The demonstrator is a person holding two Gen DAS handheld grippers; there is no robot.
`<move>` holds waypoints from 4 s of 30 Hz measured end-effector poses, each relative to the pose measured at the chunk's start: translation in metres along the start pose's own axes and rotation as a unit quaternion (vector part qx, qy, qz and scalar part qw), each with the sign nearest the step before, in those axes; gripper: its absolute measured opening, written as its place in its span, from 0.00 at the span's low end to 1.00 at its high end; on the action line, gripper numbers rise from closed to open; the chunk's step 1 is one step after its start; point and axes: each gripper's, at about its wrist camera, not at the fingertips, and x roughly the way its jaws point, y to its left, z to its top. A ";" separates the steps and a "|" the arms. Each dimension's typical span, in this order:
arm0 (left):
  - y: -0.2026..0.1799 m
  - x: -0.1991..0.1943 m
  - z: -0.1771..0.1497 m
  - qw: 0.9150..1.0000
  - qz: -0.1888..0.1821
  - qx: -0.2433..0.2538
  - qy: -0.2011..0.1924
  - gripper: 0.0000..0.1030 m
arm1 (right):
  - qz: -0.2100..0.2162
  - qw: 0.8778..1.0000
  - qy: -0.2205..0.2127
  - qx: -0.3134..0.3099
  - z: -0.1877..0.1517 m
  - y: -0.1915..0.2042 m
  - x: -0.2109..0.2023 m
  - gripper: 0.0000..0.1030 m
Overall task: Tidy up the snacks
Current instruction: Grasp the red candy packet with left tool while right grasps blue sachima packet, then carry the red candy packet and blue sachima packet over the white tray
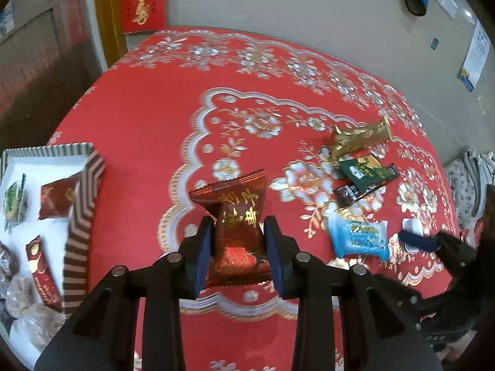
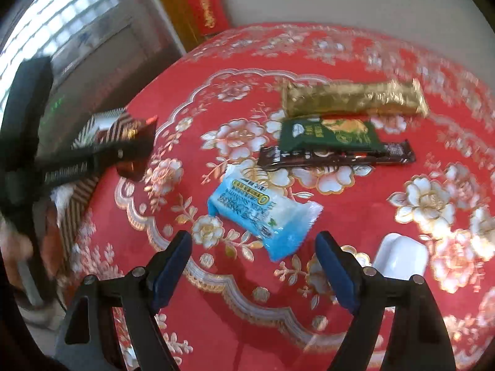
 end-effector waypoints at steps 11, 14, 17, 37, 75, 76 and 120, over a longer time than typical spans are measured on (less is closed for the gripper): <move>0.002 -0.010 -0.019 1.000 -0.021 0.010 0.016 0.30 | -0.077 0.980 0.009 -0.183 0.018 0.034 0.026 0.81; -0.001 -0.010 -0.022 1.000 -0.019 0.018 0.017 0.30 | -0.050 0.980 0.033 -0.192 0.022 0.028 0.039 0.79; 0.000 -0.005 -0.024 0.999 -0.021 0.017 0.024 0.30 | -0.023 0.986 0.036 -0.161 0.024 0.019 0.039 0.60; 0.002 -0.034 -0.054 0.999 0.001 0.047 -0.015 0.30 | -0.071 0.989 -0.129 0.023 -0.038 0.081 -0.035 0.30; 0.142 -0.118 -0.073 0.990 0.073 -0.038 -0.113 0.30 | -0.012 0.988 -0.140 -0.072 0.009 0.241 -0.010 0.30; 0.147 -0.119 -0.073 0.989 0.077 -0.042 -0.115 0.30 | -0.012 0.987 -0.138 -0.080 0.011 0.247 -0.008 0.30; 0.242 -0.093 -0.095 0.982 0.126 -0.108 -0.084 0.30 | 0.005 0.988 -0.046 -0.146 0.055 0.335 0.104 0.30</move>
